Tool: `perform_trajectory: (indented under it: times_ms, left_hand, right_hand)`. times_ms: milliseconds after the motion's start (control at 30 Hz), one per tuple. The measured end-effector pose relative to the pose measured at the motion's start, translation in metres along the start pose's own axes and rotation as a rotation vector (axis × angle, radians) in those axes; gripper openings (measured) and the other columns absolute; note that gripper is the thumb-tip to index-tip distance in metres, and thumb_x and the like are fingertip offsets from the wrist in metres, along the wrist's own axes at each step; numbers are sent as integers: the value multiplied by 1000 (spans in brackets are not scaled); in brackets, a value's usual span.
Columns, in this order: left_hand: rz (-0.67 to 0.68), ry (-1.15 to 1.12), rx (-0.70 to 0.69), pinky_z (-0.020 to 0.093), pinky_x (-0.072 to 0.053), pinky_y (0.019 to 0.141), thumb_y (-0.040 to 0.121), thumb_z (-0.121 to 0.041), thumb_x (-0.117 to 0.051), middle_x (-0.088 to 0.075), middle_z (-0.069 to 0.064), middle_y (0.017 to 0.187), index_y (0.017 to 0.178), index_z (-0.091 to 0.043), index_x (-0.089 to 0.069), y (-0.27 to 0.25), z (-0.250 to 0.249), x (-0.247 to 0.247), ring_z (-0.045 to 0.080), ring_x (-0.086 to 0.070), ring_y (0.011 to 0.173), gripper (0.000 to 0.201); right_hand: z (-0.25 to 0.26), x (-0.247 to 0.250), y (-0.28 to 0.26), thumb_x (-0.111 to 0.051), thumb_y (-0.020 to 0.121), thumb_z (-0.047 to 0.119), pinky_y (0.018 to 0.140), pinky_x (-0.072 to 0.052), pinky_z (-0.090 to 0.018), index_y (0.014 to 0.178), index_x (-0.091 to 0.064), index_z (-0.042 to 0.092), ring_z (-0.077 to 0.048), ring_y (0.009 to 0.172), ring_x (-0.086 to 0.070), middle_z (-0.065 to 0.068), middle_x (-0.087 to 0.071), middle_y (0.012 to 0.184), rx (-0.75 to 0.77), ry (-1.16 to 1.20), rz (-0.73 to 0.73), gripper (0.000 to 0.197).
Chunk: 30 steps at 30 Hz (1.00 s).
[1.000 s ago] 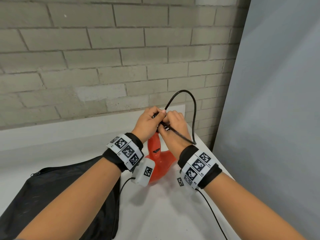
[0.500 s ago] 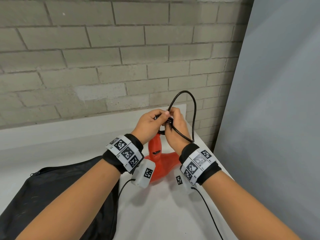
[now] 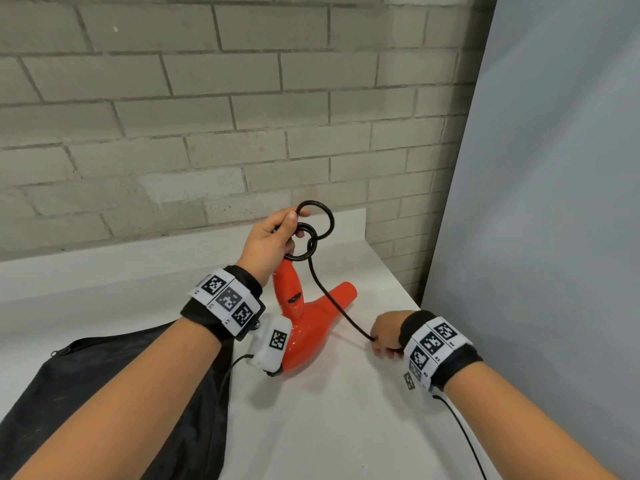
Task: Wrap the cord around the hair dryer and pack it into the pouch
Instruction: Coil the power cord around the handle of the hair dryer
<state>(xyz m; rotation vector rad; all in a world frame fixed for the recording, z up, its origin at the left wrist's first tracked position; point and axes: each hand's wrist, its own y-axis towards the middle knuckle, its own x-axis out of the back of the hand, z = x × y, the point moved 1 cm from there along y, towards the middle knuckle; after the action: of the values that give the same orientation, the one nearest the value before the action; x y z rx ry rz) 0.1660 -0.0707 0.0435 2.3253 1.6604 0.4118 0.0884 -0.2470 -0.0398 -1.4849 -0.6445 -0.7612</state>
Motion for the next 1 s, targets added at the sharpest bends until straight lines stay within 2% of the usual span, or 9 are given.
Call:
perform_trajectory:
  times_ms: [100, 267, 367, 467, 600, 767, 833, 933, 1000]
  left_hand:
    - [35, 21, 2, 17, -29, 50, 96, -18, -39, -46, 2, 68, 94, -20, -61, -1, -1, -4, 2, -35, 43, 22]
    - [81, 48, -11, 14, -29, 46, 96, -16, -39, -45, 2, 67, 96, -16, -61, -2, -3, -12, 1, -32, 42, 22]
    - [101, 21, 6, 8, -33, 45, 96, -12, -38, -44, 5, 68, 105, -7, -59, -6, -8, -19, 0, -41, 40, 24]
    - [137, 19, 6, 9, -30, 44, 96, -12, -37, -43, 5, 67, 103, -8, -60, -7, -9, -23, 0, -36, 39, 24]
    - [180, 30, 5, 19, -25, 50, 97, -15, -35, -42, 3, 68, 86, -20, -59, -6, -7, -15, 2, -30, 42, 27]
    - [171, 42, 14, 18, -30, 51, 97, -18, -34, -43, 2, 69, 78, -17, -55, -7, -5, -8, 0, -33, 41, 28]
    - [174, 24, 13, 15, -31, 49, 95, -14, -41, -45, 1, 69, 77, -16, -55, -8, -5, -10, 0, -34, 42, 22]
    - [187, 28, 13, 12, -34, 50, 90, -8, -49, -50, -7, 65, 82, -18, -59, -8, -4, -13, 0, -38, 44, 17]
    - [199, 62, 25, 13, -37, 52, 89, -7, -52, -50, -7, 66, 86, -21, -60, -7, -3, -13, 0, -40, 45, 16]
  right_hand:
    - [4, 9, 3, -45, 94, 20, 94, -42, -30, 126, -54, 11, -24, 107, -58, -11, -61, 119, 86, 139, -247, 35]
    - [24, 35, -9, -44, 94, 9, 99, -30, -21, 143, -28, 24, -15, 122, -43, -7, -40, 142, 487, 747, -621, 54]
    - [37, 41, -5, -45, 94, 8, 102, -29, -16, 137, -39, 13, -13, 124, -41, -4, -46, 137, 582, 839, -701, 43]
    - [42, 44, 5, -45, 94, 10, 80, -42, -3, 106, -61, 9, -14, 100, -55, -4, -64, 105, 569, 998, -752, 20]
    - [21, 36, 22, -43, 89, 19, 87, -46, -38, 87, -62, 16, -26, 87, -58, -5, -65, 88, 154, 689, -761, 19]
    - [4, 24, 27, -41, 90, 17, 96, -41, -41, 88, -57, 18, -30, 102, -58, -7, -60, 95, -74, 493, -611, 17]
    - [4, 27, 28, -40, 91, 15, 99, -41, -42, 99, -56, 20, -27, 104, -58, -7, -63, 108, -14, 527, -654, 18]
    - [13, 34, 16, -43, 93, 9, 103, -34, -25, 126, -47, 18, -8, 115, -49, 7, -53, 121, 407, 751, -673, 35]
    - [20, 41, 7, -43, 95, 11, 93, -38, -22, 118, -53, 10, -9, 105, -52, 2, -58, 113, 547, 777, -692, 25]
